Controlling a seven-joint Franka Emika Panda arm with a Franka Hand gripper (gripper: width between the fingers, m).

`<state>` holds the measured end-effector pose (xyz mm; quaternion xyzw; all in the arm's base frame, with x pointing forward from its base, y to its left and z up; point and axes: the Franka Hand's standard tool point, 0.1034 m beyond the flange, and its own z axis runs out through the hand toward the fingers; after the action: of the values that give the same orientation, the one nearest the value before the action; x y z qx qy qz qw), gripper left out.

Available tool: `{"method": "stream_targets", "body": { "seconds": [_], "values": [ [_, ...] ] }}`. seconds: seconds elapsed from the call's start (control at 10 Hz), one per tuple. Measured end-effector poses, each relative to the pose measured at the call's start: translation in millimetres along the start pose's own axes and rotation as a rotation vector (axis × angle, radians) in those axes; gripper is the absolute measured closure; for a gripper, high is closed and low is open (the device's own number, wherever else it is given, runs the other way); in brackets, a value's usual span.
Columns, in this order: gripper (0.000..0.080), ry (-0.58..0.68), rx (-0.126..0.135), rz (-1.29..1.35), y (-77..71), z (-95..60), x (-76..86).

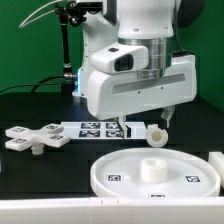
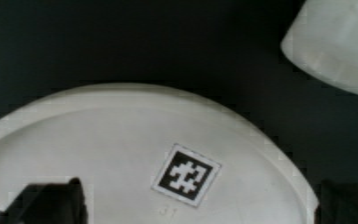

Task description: Assemble round table

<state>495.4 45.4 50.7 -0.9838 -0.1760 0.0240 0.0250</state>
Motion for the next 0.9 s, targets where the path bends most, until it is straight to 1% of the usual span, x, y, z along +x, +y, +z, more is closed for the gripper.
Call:
{"method": "stream_targets", "body": {
  "seconds": [0.1,0.2,0.6,0.7,0.8,0.9],
  "values": [
    [0.0151,0.001,0.011,0.119,-4.8,1.0,-0.1],
    [0.0151,0.002,0.013,0.158,-7.9,0.8,1.1],
    [0.0151,0.000,0.040,0.376,-12.2,2.2,1.5],
    [0.0151,-0.012,0.063,0.526,-15.1,4.1,-0.3],
    [0.0151,-0.009,0.071,0.576,-17.2,4.9,-0.3],
    [0.0151,-0.001,0.068,0.576,-19.2,6.6,-1.3]
  ]
}}
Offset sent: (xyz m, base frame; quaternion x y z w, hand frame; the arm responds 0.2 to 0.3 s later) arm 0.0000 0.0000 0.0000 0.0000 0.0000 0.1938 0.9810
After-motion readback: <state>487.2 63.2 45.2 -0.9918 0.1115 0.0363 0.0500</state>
